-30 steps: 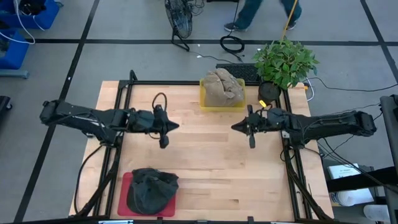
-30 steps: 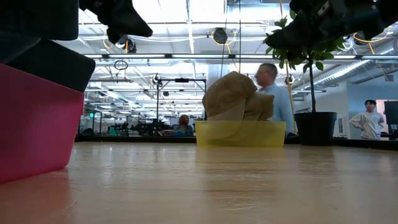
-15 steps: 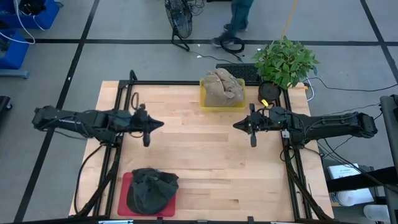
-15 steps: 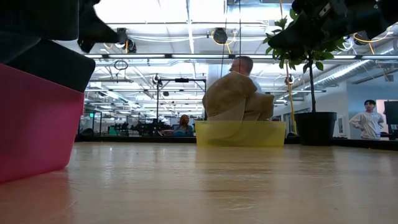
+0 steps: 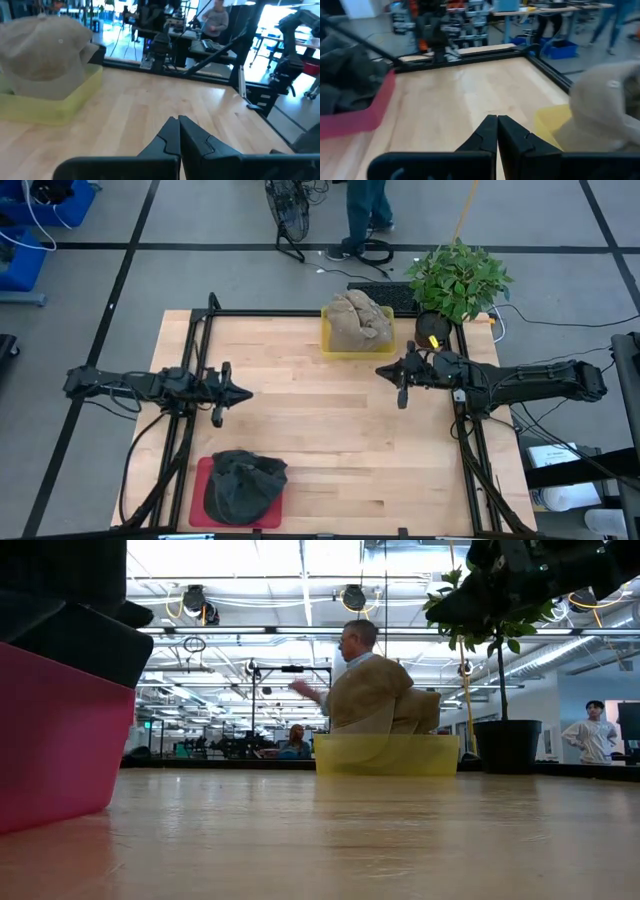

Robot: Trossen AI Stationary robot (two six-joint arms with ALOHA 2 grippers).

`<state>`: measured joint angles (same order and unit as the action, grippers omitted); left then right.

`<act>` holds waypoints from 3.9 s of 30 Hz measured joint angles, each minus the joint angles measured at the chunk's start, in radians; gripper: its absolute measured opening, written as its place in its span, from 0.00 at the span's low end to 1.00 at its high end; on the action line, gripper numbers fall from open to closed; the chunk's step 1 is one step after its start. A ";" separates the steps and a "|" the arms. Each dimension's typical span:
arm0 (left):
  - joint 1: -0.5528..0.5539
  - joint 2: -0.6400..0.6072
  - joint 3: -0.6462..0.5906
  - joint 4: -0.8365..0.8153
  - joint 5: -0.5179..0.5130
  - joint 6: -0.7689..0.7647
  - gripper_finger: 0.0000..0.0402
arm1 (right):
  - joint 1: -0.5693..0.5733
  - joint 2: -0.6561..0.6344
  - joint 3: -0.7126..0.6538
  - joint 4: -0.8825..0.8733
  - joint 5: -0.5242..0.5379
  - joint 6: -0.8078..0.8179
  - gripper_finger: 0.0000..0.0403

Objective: Pick & Place hat
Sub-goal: Return to Home Position

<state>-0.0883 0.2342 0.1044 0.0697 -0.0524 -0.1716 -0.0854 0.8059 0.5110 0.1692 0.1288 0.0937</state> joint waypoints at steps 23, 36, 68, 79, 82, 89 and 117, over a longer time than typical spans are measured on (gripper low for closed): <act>0.131 -0.229 -0.092 -0.043 0.129 0.065 0.00 | 0.000 0.000 0.000 0.045 0.057 0.130 0.00; 0.147 -0.227 -0.092 -0.045 0.130 0.089 0.01 | 0.000 0.000 0.000 0.043 0.055 0.149 0.00; 0.147 -0.227 -0.092 -0.042 0.130 0.058 0.12 | 0.147 -0.361 -0.310 0.028 -0.053 0.081 0.00; 0.147 -0.227 -0.092 -0.042 0.130 0.056 0.12 | 0.147 -0.579 -0.420 -0.007 -0.082 0.069 0.00; 0.147 -0.227 -0.092 -0.042 0.130 0.055 0.12 | 0.146 -0.629 -0.421 -0.122 -0.080 0.068 0.00; 0.147 -0.227 -0.092 -0.042 0.129 0.054 0.12 | 0.146 -0.735 -0.420 -0.174 -0.081 0.029 0.00; 0.146 -0.227 -0.094 -0.037 0.129 0.051 0.12 | 0.146 -0.797 -0.457 -0.244 -0.079 -0.054 0.00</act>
<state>0.0582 0.0074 0.0109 0.0330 0.0769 -0.1207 0.0608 0.0093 0.0540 -0.0752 0.0502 0.0399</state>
